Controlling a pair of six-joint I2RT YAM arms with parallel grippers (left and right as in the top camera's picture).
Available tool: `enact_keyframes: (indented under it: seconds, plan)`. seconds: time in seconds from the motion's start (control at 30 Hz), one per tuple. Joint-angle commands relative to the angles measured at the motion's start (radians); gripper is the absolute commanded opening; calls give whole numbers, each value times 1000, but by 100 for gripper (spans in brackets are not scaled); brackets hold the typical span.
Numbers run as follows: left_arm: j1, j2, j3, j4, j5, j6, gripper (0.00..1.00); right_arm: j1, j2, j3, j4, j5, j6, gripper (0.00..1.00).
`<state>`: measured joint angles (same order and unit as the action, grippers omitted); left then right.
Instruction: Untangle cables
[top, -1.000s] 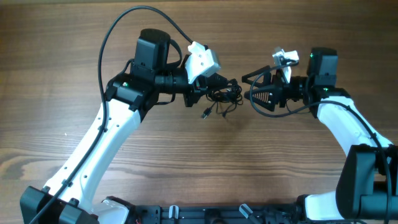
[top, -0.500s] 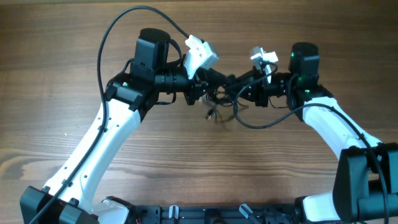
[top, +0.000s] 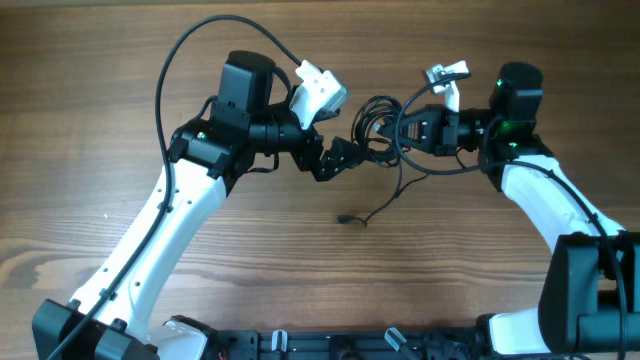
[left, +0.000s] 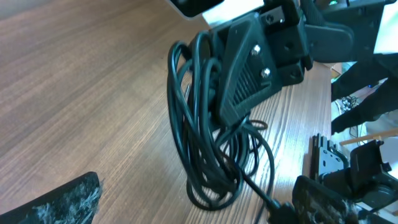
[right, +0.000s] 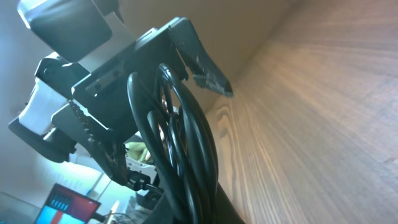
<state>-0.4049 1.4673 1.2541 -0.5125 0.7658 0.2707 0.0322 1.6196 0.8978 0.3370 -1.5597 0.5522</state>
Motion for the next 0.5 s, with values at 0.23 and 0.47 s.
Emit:
enact_keyframes:
  seconds: [0.23, 0.47]
  plan:
    - [-40, 99, 8, 55, -68, 6, 91, 62, 11, 3, 4, -62, 26, 8]
    - [-40, 100, 8, 116, -87, 2, 29, 62, 11, 3, 3, -29, 23, 23]
